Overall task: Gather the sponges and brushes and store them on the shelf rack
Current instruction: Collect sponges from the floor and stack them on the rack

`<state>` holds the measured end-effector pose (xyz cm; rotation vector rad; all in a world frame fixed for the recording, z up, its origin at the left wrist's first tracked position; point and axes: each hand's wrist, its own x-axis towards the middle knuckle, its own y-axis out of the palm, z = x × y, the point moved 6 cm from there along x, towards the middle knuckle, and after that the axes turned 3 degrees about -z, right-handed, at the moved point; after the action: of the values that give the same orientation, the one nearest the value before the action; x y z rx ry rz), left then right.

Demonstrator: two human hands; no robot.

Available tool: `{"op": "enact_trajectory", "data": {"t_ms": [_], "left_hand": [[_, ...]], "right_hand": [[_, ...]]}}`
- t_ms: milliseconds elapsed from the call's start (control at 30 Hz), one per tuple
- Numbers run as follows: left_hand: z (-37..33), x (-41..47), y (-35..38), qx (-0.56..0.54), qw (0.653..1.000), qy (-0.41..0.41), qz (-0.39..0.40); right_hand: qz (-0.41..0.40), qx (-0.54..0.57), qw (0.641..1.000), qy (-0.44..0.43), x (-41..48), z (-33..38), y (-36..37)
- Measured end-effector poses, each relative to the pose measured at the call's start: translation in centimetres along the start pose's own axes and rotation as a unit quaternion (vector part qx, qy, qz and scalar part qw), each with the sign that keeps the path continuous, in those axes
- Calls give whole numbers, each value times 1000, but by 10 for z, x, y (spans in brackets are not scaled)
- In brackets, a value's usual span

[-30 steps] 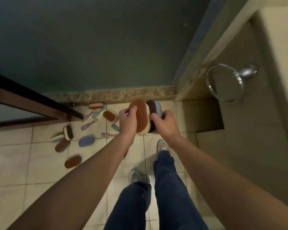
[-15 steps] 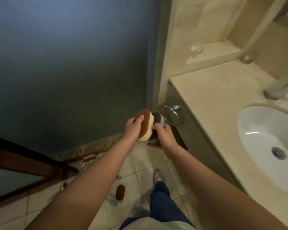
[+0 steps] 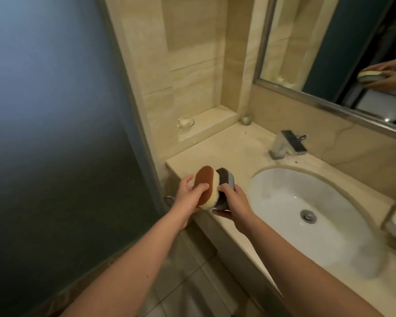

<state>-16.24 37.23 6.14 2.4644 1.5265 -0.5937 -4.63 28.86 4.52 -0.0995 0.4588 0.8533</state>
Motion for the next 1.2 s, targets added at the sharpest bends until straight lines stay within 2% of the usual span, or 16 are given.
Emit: {"op": "enact_trajectory", "data": {"t_ms": [400, 667, 900, 1200], "left_hand": [[-36, 37, 170, 62, 986, 14, 155], [-39, 28, 240, 125, 942, 45, 307], [-69, 10, 280, 147, 900, 93, 401], [-119, -51, 329, 130, 838, 162, 504]], "right_hand": [[-94, 65, 993, 19, 41, 38, -149], [-171, 96, 981, -11, 16, 45, -202], [-307, 113, 943, -69, -24, 69, -225], [-433, 111, 877, -176, -105, 127, -251]]}}
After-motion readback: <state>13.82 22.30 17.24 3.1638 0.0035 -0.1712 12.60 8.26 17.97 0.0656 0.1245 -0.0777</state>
